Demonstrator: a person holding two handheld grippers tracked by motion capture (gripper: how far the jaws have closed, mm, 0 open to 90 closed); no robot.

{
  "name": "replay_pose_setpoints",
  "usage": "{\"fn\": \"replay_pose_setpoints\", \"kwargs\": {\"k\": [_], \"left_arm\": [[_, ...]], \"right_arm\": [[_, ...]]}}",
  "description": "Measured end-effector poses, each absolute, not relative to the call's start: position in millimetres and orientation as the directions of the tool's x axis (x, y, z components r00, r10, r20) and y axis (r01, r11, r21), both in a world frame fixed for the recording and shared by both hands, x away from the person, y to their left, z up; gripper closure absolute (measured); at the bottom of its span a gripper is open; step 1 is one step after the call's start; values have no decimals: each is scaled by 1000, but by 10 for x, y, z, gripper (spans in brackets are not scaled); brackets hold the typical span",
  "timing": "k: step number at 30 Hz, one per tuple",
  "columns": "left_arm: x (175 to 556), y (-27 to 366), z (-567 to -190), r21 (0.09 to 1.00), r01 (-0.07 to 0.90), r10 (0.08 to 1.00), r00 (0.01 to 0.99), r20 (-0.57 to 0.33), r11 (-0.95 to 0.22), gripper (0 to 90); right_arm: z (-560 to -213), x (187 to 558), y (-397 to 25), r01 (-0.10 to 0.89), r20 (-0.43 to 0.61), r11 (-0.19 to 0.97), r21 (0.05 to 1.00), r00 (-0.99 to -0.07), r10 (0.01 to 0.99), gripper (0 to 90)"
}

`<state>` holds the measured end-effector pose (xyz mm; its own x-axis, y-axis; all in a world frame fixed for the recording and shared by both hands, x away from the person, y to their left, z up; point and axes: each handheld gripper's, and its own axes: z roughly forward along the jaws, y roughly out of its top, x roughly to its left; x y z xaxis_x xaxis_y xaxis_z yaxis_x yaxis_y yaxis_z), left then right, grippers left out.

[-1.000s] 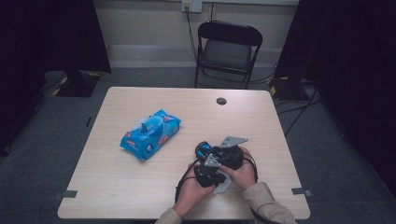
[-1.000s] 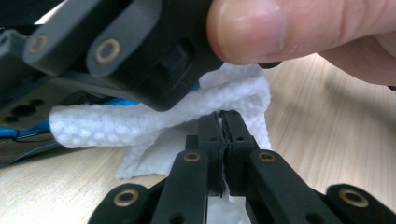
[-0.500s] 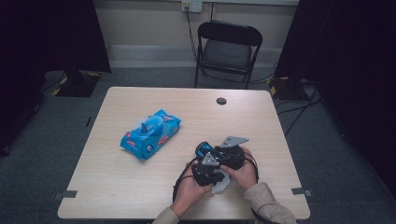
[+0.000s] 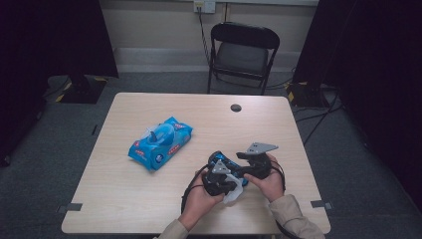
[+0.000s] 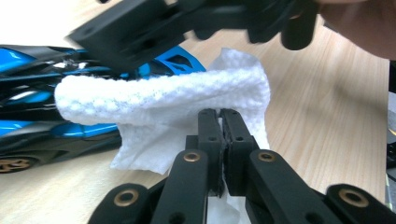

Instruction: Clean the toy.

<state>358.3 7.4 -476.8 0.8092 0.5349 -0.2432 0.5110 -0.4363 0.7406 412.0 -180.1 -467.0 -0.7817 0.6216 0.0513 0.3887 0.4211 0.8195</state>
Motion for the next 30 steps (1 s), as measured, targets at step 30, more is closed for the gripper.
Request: {"fn": "replay_pose_setpoints", "kwargs": {"k": [30], "left_arm": [[3979,270,-4521,762,534,628,747,-220,-368,880]], "right_arm": [[-4614,3867,-2000,350,43,452,820,-826,562,419]]}}
